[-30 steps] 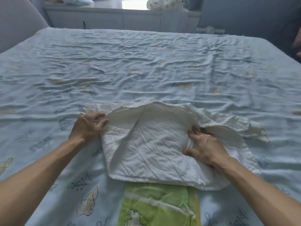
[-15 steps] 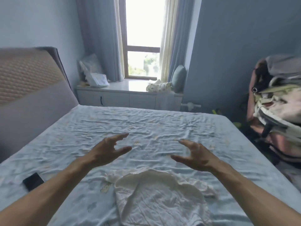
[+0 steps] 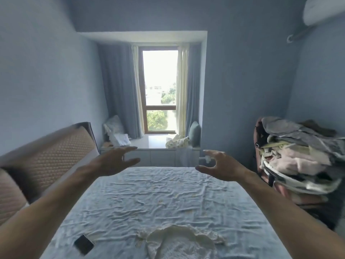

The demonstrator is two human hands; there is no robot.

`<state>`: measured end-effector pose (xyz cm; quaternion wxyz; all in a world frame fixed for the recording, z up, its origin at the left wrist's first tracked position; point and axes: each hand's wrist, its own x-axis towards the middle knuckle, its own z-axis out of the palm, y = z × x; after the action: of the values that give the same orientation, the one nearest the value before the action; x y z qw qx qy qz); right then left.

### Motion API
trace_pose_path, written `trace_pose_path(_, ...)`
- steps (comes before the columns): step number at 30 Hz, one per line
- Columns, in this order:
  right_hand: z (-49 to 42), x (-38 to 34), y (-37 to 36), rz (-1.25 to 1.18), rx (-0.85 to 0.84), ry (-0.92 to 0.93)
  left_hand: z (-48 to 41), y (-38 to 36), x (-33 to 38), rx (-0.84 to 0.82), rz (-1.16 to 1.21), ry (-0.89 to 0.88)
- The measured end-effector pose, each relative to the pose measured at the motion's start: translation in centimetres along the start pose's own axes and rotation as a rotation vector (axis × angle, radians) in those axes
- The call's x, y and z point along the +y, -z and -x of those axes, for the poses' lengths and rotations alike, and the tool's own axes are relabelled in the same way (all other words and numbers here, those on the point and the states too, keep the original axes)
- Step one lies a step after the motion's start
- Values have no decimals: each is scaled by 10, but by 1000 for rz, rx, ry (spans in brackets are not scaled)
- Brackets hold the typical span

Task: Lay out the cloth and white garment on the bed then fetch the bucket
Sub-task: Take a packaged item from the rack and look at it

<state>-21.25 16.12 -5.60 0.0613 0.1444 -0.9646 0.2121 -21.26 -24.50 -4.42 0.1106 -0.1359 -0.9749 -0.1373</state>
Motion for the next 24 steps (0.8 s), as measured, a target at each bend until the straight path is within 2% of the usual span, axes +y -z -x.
trace_pose_path(6,66,-28,54,81,69,57,59,38,37,26,-50,4)
trace_pose_path(10,93,-28,73,142,92,48,75,39,70,47,-219,-49)
trace_pose_path(13,117,-18,80,166,98,26,75,31,94,63,-172,-90)
trace_pose_path(17,160,13,87,176,130,-86,62,10,141,36,-73,-179)
trace_pose_path(24,272,89,116,208,220,-405,19,-60,261,-35,80,-431)
